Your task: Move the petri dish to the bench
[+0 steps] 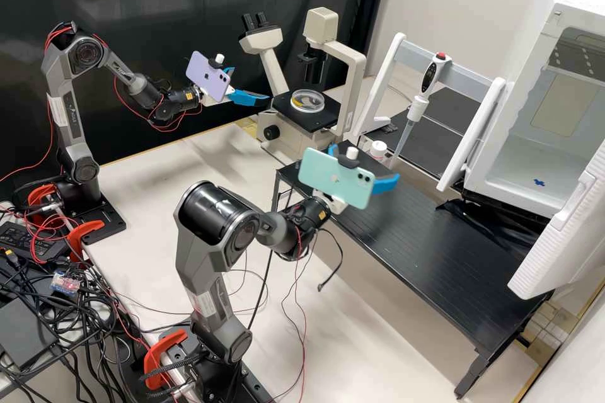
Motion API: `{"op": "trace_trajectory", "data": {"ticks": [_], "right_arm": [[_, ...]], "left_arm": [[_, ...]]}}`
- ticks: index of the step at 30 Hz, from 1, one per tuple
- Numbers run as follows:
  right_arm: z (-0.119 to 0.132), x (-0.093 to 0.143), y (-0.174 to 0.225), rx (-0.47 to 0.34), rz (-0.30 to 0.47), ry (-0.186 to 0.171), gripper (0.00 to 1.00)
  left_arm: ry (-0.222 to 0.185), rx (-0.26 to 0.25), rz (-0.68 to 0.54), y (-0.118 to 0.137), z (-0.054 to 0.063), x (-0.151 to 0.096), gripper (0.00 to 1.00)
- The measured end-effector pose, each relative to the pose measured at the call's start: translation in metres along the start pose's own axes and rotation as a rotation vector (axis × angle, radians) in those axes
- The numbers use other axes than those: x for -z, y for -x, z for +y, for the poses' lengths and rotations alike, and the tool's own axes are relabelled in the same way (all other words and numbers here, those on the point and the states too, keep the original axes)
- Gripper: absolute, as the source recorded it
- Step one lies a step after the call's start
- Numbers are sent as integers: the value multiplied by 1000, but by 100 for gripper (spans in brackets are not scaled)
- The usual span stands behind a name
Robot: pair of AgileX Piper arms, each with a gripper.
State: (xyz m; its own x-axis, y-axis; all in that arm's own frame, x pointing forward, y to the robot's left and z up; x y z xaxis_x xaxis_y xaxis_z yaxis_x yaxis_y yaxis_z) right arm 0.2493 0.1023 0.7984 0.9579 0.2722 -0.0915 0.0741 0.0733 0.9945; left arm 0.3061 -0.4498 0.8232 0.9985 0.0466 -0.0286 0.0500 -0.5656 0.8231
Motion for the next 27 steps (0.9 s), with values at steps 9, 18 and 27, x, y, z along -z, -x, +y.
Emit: {"op": "trace_trajectory", "data": {"ticks": [9,18,27], "right_arm": [[-33,65,-27,77,162,90,100],[-61,102,-79,180,140,91,100],[-87,123,-141,253,117,95,100]], "left_arm": [[0,0,0,0,0,0,100],[0,0,0,0,0,0,100],[0,0,0,0,0,0,100]]}}
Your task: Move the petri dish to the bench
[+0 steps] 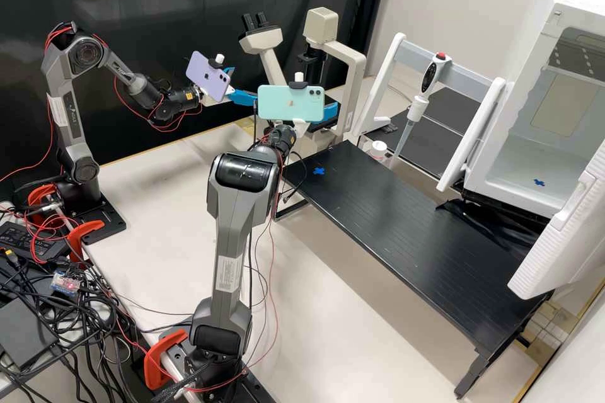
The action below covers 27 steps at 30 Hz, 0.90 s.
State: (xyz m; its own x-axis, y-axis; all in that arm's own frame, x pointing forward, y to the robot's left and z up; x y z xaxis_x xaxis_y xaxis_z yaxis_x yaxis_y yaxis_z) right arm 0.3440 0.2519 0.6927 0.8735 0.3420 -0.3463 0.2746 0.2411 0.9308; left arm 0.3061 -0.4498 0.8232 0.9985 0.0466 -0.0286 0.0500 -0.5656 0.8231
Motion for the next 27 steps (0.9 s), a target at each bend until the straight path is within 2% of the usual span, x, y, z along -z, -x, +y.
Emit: {"op": "trace_trajectory", "data": {"ticks": [5,9,20,24,27], "right_arm": [[-9,-1,-30,45,-29,-29,100],[-15,-1,-51,64,-51,-77,100],[-21,-4,-83,67,-86,-156,100],[-27,-2,-90,76,-103,-171,100],[-36,1,-94,90,-113,-162,100]], "left_arm": [[0,0,0,0,0,0,100],[0,0,0,0,0,0,100],[0,0,0,0,0,0,100],[0,0,0,0,0,0,100],[0,0,0,0,0,0,100]]}}
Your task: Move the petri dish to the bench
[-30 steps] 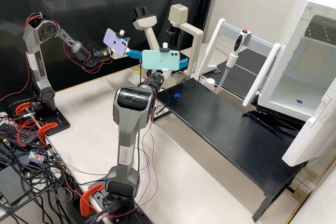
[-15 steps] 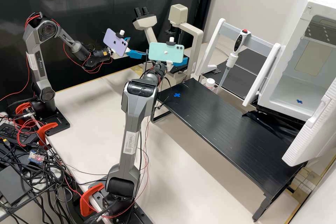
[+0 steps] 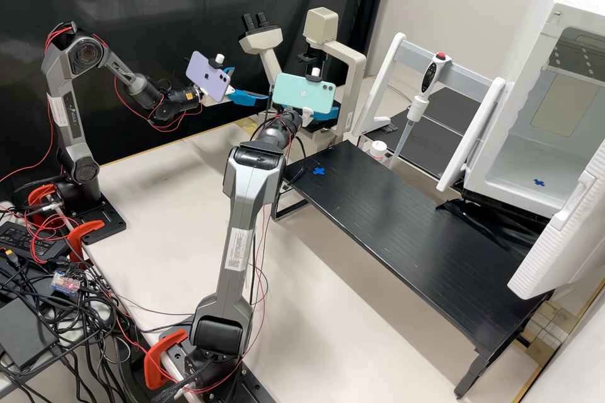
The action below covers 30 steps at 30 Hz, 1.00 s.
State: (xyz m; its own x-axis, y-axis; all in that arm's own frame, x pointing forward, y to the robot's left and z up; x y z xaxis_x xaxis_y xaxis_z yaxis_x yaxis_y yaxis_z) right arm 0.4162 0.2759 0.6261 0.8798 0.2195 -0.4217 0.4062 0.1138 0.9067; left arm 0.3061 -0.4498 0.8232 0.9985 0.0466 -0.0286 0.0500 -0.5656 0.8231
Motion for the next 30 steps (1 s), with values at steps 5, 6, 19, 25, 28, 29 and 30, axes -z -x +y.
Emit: {"op": "trace_trajectory", "data": {"ticks": [5,6,19,25,28,29,30], "right_arm": [[-10,6,-4,7,-11,17,100],[-12,8,-5,7,-13,24,100],[-26,0,-16,37,-66,29,0],[-25,1,-18,32,-73,28,0],[-26,1,-18,43,-78,25,0],[-26,1,-18,53,-76,27,0],[-26,1,-19,54,-75,31,0]], "left_arm": [[0,0,0,0,0,0,100],[0,0,0,0,0,0,100],[0,0,0,0,0,0,100],[0,0,0,0,0,0,100],[0,0,0,0,0,0,100],[0,0,0,0,0,0,100],[0,0,0,0,0,0,100]]}}
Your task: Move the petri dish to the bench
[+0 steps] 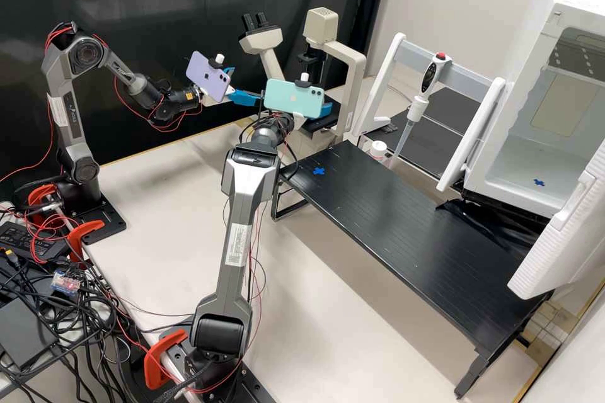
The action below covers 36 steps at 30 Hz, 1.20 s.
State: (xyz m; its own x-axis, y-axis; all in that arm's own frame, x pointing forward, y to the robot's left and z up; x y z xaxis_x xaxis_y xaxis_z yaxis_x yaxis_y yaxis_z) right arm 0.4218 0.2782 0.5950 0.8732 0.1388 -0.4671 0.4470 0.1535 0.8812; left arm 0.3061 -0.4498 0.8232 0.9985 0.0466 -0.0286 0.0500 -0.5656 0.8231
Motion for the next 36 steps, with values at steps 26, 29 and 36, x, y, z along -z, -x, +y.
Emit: {"op": "trace_trajectory", "data": {"ticks": [26,29,36], "right_arm": [[7,-7,-5,50,-5,-12,0],[6,-11,-6,50,1,-17,0],[8,-20,7,22,40,-3,0]], "left_arm": [[0,0,0,0,0,0,100],[0,0,0,0,0,0,100],[0,0,0,0,0,0,100]]}}
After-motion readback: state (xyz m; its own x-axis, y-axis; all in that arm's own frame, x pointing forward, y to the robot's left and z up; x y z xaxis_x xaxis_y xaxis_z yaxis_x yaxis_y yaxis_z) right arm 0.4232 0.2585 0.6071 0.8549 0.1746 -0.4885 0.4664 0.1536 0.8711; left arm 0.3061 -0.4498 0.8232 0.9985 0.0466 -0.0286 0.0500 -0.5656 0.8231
